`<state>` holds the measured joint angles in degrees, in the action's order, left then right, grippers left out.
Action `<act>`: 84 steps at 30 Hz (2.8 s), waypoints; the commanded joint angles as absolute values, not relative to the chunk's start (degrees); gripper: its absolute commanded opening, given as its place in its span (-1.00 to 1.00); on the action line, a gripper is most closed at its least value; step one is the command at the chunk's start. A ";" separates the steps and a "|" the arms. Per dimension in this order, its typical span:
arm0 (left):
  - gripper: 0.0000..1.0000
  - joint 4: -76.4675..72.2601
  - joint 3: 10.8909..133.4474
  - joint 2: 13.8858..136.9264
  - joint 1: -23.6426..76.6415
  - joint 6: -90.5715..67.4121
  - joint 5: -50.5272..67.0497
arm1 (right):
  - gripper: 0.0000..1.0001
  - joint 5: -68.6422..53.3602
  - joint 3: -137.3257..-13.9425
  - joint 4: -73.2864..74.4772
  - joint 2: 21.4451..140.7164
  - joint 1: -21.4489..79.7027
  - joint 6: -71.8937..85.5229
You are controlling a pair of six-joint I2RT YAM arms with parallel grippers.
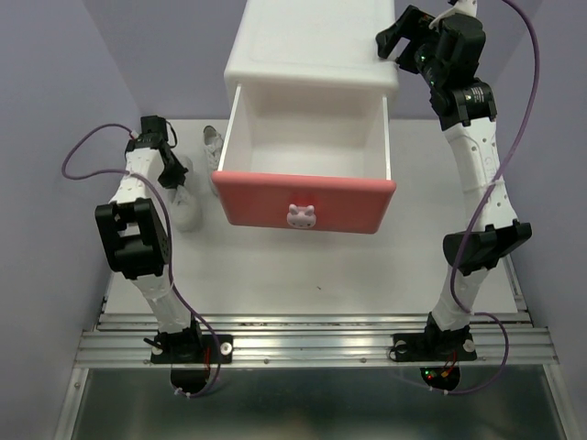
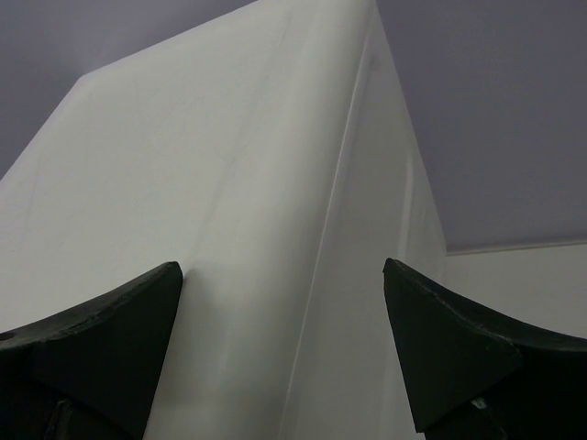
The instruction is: Place and organize the shoes in the shoe cabinet
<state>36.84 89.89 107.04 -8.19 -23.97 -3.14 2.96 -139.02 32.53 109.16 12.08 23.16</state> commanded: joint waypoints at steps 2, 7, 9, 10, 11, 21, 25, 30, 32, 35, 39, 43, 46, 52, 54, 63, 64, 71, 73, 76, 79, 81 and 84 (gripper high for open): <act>-1.00 37.97 104.13 95.99 -7.91 -24.78 -3.96 | 0.89 1.76 -132.81 52.03 109.43 11.78 17.85; -1.00 39.45 123.80 95.45 -7.30 -24.79 4.74 | 0.93 0.62 -130.96 51.94 108.20 11.78 17.31; -1.00 39.38 131.26 95.54 -6.07 -25.75 7.28 | 0.93 0.53 -130.00 51.51 107.76 11.78 17.58; -1.00 38.68 132.79 95.10 -5.46 -26.10 8.34 | 0.93 0.53 -129.47 51.24 107.49 11.78 17.67; -1.00 35.45 133.41 94.31 -4.75 -26.36 8.96 | 0.93 -1.21 -129.03 50.98 107.06 11.78 17.67; -1.00 6.34 123.66 80.16 0.00 -34.71 19.33 | 0.93 -3.16 -128.15 50.19 107.49 11.78 17.23; -1.00 5.98 131.38 82.44 6.14 -35.50 20.56 | 0.93 -3.34 -127.44 49.92 107.58 11.78 17.23; -1.00 6.50 130.00 81.66 9.83 -36.56 23.99 | 0.93 -2.90 -127.79 50.01 107.84 11.78 16.79; -1.00 10.60 128.58 80.78 11.16 -35.43 24.26 | 0.93 -2.99 -127.97 50.45 107.84 11.78 15.74; -1.00 16.76 128.85 79.11 12.30 -34.37 24.61 | 0.95 -2.11 -127.80 51.50 107.67 11.78 14.16; -1.00 21.43 124.90 76.56 14.75 -34.28 25.75 | 0.96 -3.16 -127.09 52.20 107.49 11.78 13.62; -1.00 28.02 122.44 75.24 18.36 -32.00 22.07 | 0.97 -3.08 -126.04 52.74 106.88 11.78 13.54; -1.00 28.91 119.63 73.83 20.73 -32.17 21.01 | 0.98 -2.90 -125.07 52.47 106.61 11.78 13.36; -1.00 35.06 118.65 73.39 25.92 -30.94 13.73 | 0.99 -2.73 -124.63 52.73 107.05 11.78 13.10; -1.00 36.91 118.13 72.86 26.89 -30.59 12.14 | 1.00 -2.72 -124.45 52.73 107.05 11.78 13.01; -1.00 45.35 115.76 74.09 31.02 -27.42 4.14 | 1.00 -2.02 -123.84 52.65 106.52 11.78 13.01; -1.00 45.44 115.32 74.00 31.11 -27.16 3.09 | 1.00 -1.93 -123.75 52.56 106.44 11.78 13.01; -1.00 48.95 115.31 76.99 33.13 -25.84 0.62 | 1.00 -1.05 -123.75 52.56 106.17 11.78 13.10; -1.00 49.57 115.57 77.43 33.66 -25.58 -1.65 | 1.00 -0.62 -123.75 52.65 106.17 11.78 13.10; -1.00 50.53 115.75 78.05 34.45 -25.93 -2.72 | 1.00 -0.26 -123.58 52.73 106.08 11.78 13.10; -1.00 52.47 115.93 78.66 35.24 -26.54 -3.60 | 1.00 -0.26 -123.57 52.73 106.08 11.78 13.27; -1.00 53.96 116.19 79.19 35.42 -26.98 -4.57 | 1.00 -0.26 -123.75 52.65 106.17 11.78 13.36; -1.00 57.73 119.25 81.55 35.68 -28.91 -8.43 | 1.00 1.49 -124.28 52.65 106.43 11.78 13.53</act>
<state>57.06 115.04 80.68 35.35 -27.29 -3.05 0.45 -128.40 26.59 103.09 11.70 21.76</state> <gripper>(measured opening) 0.190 0.997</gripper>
